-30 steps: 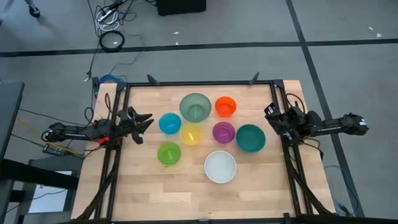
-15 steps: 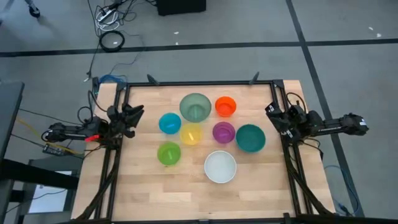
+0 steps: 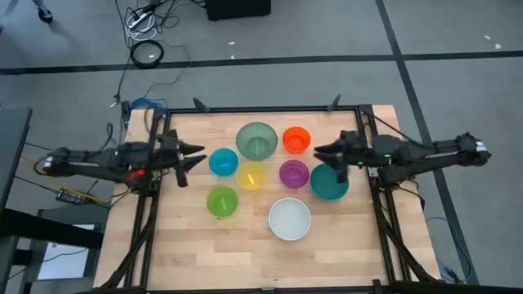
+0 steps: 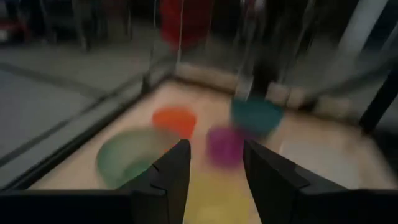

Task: Nest bowls inside each other
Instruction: Stack the white bowl on top of the light green bowl

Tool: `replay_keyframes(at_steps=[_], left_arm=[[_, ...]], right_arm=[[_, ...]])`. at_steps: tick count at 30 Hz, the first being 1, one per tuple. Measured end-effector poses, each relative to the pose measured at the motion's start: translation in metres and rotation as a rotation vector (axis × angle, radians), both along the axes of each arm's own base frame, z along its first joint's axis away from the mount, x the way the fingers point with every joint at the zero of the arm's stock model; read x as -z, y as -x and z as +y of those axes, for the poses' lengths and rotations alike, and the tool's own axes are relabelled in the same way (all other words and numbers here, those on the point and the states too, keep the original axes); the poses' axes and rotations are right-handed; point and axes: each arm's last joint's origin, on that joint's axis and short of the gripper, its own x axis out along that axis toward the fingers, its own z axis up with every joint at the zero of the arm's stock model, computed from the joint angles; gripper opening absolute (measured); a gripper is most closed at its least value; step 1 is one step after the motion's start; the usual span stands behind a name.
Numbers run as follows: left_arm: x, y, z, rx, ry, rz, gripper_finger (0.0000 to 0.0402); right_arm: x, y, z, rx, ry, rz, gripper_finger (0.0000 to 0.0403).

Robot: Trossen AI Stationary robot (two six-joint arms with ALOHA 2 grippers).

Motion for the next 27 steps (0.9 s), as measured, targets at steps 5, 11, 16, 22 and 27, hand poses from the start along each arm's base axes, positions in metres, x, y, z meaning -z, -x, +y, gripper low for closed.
replay_keyframes(at_steps=[5,11,16,22,27], left_arm=[[-0.022,-0.038,-0.004,0.023,-0.078,0.373,0.0157],[-0.024,-0.085,-0.018,0.184,-0.189,0.534,0.0157],[-0.012,-0.099,-0.029,0.231,-0.228,0.617,0.0157],[-0.007,-0.1,-0.041,0.246,-0.199,0.632,0.0157],[-0.01,-0.101,-0.051,0.255,-0.161,0.578,0.0157]], right_arm=[[-0.02,-0.057,0.013,0.056,-0.089,0.35,0.011],[-0.005,-0.104,0.039,0.091,-0.067,0.811,0.011],[0.005,-0.121,0.066,0.033,-0.036,0.899,0.011],[0.025,-0.129,0.082,-0.087,-0.203,1.02,0.0121],[0.045,-0.138,0.087,-0.112,-0.237,1.108,0.0149]])
